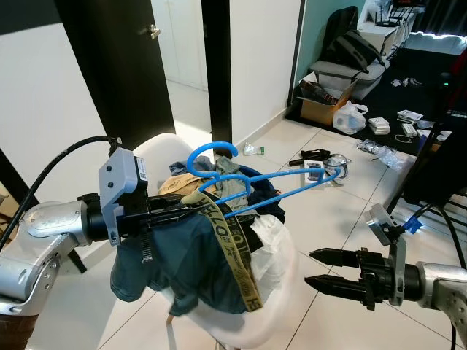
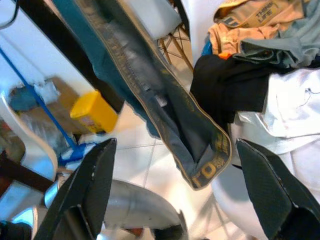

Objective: Hang hanger

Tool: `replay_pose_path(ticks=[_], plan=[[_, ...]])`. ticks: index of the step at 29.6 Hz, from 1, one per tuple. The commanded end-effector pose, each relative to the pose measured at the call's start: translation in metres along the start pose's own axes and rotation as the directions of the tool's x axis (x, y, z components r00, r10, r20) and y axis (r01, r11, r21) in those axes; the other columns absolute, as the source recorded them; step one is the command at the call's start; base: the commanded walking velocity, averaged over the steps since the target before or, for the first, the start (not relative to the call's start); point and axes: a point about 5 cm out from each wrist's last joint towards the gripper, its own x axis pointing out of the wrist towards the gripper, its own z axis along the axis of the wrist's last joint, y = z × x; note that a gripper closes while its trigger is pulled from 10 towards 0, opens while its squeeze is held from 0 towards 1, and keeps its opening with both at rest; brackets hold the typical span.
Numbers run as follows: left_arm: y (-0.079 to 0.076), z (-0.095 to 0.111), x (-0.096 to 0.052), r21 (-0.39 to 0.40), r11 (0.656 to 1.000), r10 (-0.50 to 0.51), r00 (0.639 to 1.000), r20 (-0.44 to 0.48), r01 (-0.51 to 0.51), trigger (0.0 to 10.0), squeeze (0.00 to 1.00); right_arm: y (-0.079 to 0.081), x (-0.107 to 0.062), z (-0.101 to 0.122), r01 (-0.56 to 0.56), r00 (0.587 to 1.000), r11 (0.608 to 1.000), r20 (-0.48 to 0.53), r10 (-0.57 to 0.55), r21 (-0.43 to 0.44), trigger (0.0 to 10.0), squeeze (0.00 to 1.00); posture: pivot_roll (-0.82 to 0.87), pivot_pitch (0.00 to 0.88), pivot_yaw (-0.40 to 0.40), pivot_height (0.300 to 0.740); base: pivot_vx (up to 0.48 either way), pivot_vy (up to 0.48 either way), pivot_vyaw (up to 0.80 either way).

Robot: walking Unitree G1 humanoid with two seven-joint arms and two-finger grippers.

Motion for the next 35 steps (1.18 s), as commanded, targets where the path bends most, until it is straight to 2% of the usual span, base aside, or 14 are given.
replay_pose_path(ticks=[1, 2, 3, 4, 5, 6, 7, 10, 15, 17, 21, 24, 30, 35], plan=[[-0.005, 0.004, 0.003, -0.005, 1.0, -0.024, 0.999, 0.047, 0.024, 3.8, 0.0, -0.013, 0.012, -0.013, 0.095, 0.995, 0.994, -0.004, -0.095, 0.054, 10.0, 0.0, -0.05, 0.0, 0.039, 0.74, 0.0, 0.0, 0.0], [-0.005, 0.004, 0.003, -0.005, 1.0, -0.024, 0.999, 0.047, 0.024, 3.8, 0.0, -0.013, 0.012, -0.013, 0.095, 0.995, 0.994, -0.004, -0.095, 0.054, 10.0, 0.0, -0.05, 0.0, 0.039, 0.74, 0.0, 0.0, 0.0], [-0.008, 0.004, 0.006, -0.012, 0.999, -0.029, 0.997, 0.068, 0.03, 6.7, 0.0, -0.019, 0.021, -0.02, 0.135, 0.991, 0.988, -0.008, -0.135, 0.081, 10.0, 0.0, -0.05, 0.0, 0.039, 0.74, 0.0, 0.0, 0.0], [-0.008, 0.004, 0.006, -0.012, 0.999, -0.029, 0.997, 0.068, 0.03, 6.7, 0.0, -0.019, 0.021, -0.02, 0.135, 0.991, 0.988, -0.008, -0.135, 0.081, 10.0, 0.0, -0.05, 0.0, 0.039, 0.74, 0.0, 0.0, 0.0], [-0.01, 0.006, 0.01, -0.02, 0.999, -0.03, 0.995, 0.097, 0.032, 8.2, 0.0, -0.022, 0.032, -0.025, 0.157, 0.987, 0.982, -0.005, -0.158, 0.109, 10.0, 0.0, -0.04, 0.0, 0.038, 0.74, 0.0, 0.0, 0.0], [-0.01, 0.006, 0.01, -0.02, 0.999, -0.03, 0.995, 0.097, 0.032, 8.2, 0.0, -0.022, 0.032, -0.025, 0.157, 0.987, 0.982, -0.005, -0.158, 0.109, 10.0, 0.0, -0.04, 0.0, 0.038, 0.74, 0.0, 0.0, 0.0], [-0.01, 0.009, 0.013, -0.019, 0.999, -0.026, 0.993, 0.118, 0.029, 9.7, 0.0, -0.022, 0.038, -0.027, 0.161, 0.987, 0.98, -0.011, -0.161, 0.117, 10.0, 0.0, -0.04, 0.0, 0.036, 0.74, 0.0, 0.0, 0.0], [-0.007, 0.016, 0.018, -0.025, 1.0, 0.008, 0.986, 0.165, -0.004, 10.0, 0.0, -0.027, 0.047, -0.029, 0.203, 0.979, 0.974, -0.024, -0.202, 0.103, 10.0, 0.0, -0.04, 0.0, 0.036, 0.74, 0.0, 0.0, 0.0], [-0.003, 0.01, 0.026, -0.09, 0.993, 0.088, 0.988, 0.123, -0.077, 10.0, 0.0, -0.036, 0.054, -0.025, 0.285, 0.958, 0.953, 0.002, -0.287, 0.1, 10.0, 0.0, -0.03, 0.0, 0.031, 0.74, 0.0, 0.0, 0.0], [-0.008, -0.012, 0.029, -0.192, 0.975, 0.123, 0.99, 0.064, -0.109, 10.0, 0.0, -0.043, 0.057, -0.028, 0.343, 0.938, 0.931, -0.001, -0.346, 0.125, 10.0, 0.0, -0.03, 0.0, 0.029, 0.74, 0.0, 0.0, 0.0], [-0.015, -0.026, 0.027, -0.24, 0.964, 0.125, 0.992, 0.033, -0.114, 10.0, 0.0, -0.044, 0.057, -0.034, 0.361, 0.932, 0.924, -0.02, -0.361, 0.124, 10.0, 0.0, -0.03, 0.0, 0.028, 0.74, 0.0, 0.0, 0.0], [-0.03, -0.052, 0.022, -0.322, 0.937, 0.131, 0.991, -0.023, -0.132, 10.0, 0.0, -0.05, 0.054, -0.048, 0.42, 0.908, 0.898, -0.069, -0.414, 0.132, 10.0, 0.0, -0.03, 0.0, 0.022, 0.74, 0.0, 0.0, 0.0], [-0.037, -0.065, 0.016, -0.355, 0.921, 0.147, 0.987, -0.064, -0.16, 10.0, 0.0, -0.049, 0.049, -0.052, 0.397, 0.917, 0.899, -0.046, -0.396, 0.182, 10.0, 0.0, -0.03, 0.0, 0.02, 0.74, 0.0, 0.0, 0.0], [-0.032, -0.056, 0.014, -0.342, 0.925, 0.158, 0.986, -0.044, -0.164, 10.0, 0.0, -0.036, 0.043, -0.055, 0.245, 0.97, 0.948, -0.049, -0.24, 0.203, 10.0, 0.0, -0.03, 0.0, 0.019, 0.74, 0.0, 0.0, 0.0]])
